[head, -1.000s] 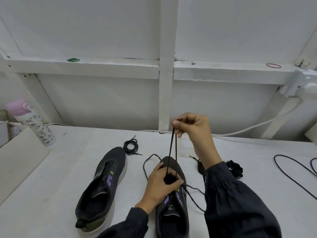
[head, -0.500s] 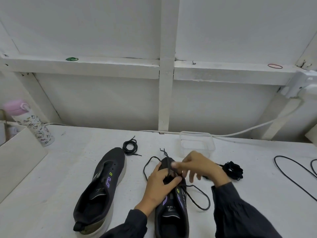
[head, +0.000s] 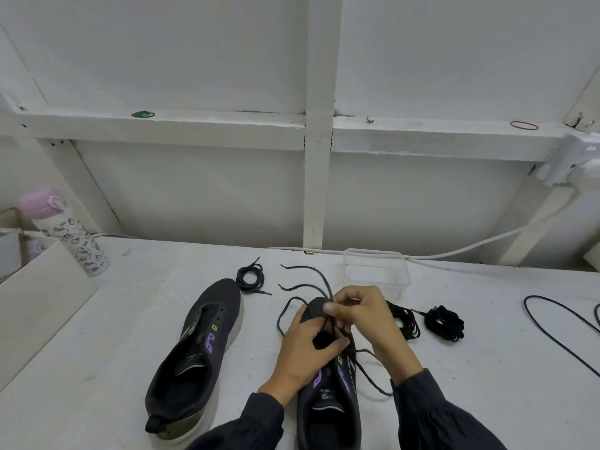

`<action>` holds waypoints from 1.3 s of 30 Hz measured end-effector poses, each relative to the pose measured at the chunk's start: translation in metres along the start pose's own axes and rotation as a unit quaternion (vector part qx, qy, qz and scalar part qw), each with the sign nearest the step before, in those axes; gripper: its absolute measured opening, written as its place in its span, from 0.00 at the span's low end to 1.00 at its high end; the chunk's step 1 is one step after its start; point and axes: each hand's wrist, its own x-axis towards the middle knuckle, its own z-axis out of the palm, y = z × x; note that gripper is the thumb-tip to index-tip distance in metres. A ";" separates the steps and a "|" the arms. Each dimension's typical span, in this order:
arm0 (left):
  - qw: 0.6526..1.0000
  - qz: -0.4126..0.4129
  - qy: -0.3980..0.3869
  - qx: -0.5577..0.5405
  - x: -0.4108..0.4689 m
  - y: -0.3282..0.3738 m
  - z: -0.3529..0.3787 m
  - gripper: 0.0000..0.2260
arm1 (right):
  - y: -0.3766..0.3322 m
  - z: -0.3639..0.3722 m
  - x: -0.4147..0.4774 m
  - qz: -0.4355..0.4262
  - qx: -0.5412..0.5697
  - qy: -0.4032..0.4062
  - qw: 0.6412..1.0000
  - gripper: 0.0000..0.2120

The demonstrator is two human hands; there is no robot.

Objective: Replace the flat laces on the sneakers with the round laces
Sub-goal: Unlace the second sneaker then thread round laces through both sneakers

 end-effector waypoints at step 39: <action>0.990 0.005 -0.139 -0.039 0.010 0.019 -0.024 0.09 | 0.006 -0.022 0.015 0.016 0.004 -0.165 0.986 0.09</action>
